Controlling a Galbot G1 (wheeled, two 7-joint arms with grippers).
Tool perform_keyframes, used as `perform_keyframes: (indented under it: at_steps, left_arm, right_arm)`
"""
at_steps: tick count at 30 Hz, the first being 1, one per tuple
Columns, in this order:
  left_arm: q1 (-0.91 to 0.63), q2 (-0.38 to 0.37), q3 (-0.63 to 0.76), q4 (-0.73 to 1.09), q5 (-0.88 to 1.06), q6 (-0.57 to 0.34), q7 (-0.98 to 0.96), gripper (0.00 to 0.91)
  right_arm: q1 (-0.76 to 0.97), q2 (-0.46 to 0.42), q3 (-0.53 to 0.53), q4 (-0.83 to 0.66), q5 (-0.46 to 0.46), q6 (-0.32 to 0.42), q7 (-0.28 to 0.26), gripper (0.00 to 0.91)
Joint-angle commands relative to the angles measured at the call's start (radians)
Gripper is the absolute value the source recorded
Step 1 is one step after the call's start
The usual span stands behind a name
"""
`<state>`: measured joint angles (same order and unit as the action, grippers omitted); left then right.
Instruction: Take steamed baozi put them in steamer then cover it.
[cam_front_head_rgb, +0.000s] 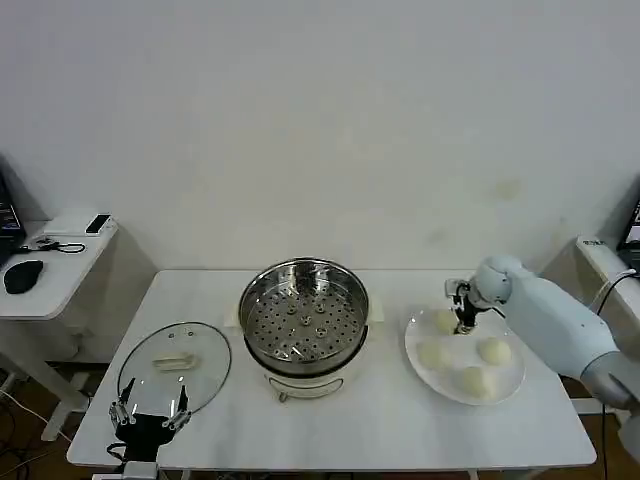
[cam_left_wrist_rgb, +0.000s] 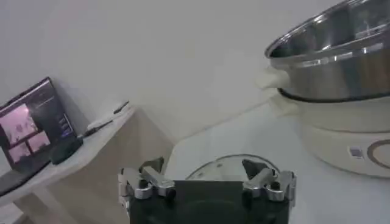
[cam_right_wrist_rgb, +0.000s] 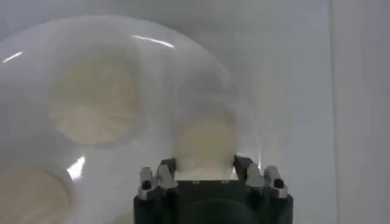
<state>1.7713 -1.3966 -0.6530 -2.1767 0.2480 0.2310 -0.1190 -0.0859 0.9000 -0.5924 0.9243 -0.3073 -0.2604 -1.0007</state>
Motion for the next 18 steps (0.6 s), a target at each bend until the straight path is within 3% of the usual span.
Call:
perform_keyframes:
  at_steps: [1,8,18]
  left_arm:
    - [0.008,0.004,0.001,-0.003,-0.001,0.002,-0.001,0.907]
    - [0.006,0.003,0.007,-0.010,-0.002,0.007,0.000,0.907]
    - [0.001,0.010,0.019,-0.012,-0.015,0.014,0.001,0.907]
  right_arm:
    - [0.017,-0.011,-0.011,0.017,0.005,0.002,-0.004,0.615]
    - [0.105,-0.062,-0.045,0.096,0.078,0.013,-0.002,0.615]
    - [0.336,-0.086,-0.169,0.246,0.265,0.000,0.000,0.615]
